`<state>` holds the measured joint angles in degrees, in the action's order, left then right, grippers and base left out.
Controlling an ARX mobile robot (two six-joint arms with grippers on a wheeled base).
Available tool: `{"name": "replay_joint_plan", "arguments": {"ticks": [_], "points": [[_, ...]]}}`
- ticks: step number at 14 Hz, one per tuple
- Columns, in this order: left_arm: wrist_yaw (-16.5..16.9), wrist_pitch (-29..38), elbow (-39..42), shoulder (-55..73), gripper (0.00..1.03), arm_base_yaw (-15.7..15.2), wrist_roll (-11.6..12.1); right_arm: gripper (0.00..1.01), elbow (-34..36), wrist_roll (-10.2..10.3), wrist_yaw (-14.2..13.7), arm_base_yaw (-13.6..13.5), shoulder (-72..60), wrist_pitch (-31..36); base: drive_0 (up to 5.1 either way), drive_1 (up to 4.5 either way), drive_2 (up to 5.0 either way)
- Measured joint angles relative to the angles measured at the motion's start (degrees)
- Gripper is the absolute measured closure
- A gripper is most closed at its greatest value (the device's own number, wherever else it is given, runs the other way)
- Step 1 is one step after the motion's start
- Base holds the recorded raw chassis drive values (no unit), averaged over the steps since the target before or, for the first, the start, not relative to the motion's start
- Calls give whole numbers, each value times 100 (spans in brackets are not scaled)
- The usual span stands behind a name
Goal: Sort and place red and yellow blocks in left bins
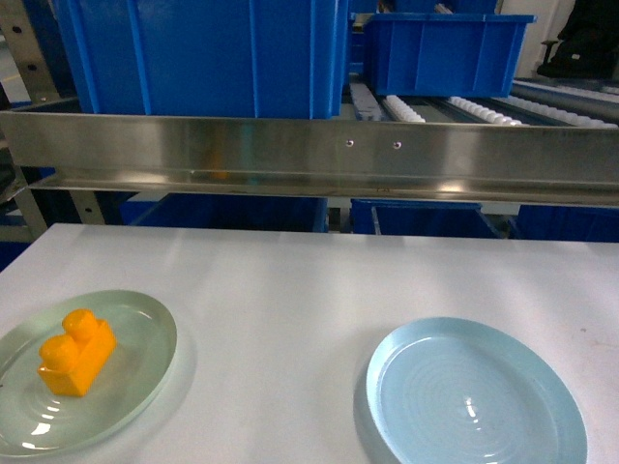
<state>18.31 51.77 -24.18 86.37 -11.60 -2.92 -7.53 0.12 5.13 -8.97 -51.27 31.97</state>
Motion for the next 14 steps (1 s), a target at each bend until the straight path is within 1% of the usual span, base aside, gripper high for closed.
{"name": "replay_joint_plan", "arguments": {"ticks": [1, 2, 3, 5, 6, 7, 9, 10, 11, 13, 14], "points": [[-173, -63, 24, -9, 5, 50, 11, 73, 33, -4, 31, -4, 815, -586, 0, 0, 0], [-428, -111, 68, -4, 5, 155, 37, 73, 33, -17, 31, -61, 1327, -916, 0, 0, 0], [-605, -63, 70, 131, 5, 304, 39, 73, 44, -42, 17, -197, 1580, -925, 0, 0, 0], [-848, 90, 46, 693, 5, 660, 46, 73, 61, -114, 35, -282, 1523, -935, 0, 0, 0], [-1043, 236, -42, 1049, 5, 817, 72, 73, 66, -149, 48, -304, 1528, -944, 0, 0, 0], [-1185, 334, -136, 1351, 5, 898, 122, 73, 66, -173, 94, -308, 1541, -955, 0, 0, 0], [-1502, 483, -199, 1961, 5, 968, 140, 73, 66, -238, 192, -345, 1534, -962, 0, 0, 0], [-1609, 581, -197, 2245, 5, 979, 140, 73, 66, -293, 289, -328, 1497, -931, 0, 0, 0], [-1639, 688, -184, 2433, 5, 979, 133, 73, 63, -332, 428, -256, 1458, -903, 0, 0, 0], [-1543, 922, -173, 2704, 5, 979, 33, 73, 37, -428, 542, -254, 1300, -789, 0, 0, 0], [-1512, 940, -173, 2809, 5, 979, -13, 73, 33, -470, 649, -192, 1270, -796, 0, 0, 0]]}}
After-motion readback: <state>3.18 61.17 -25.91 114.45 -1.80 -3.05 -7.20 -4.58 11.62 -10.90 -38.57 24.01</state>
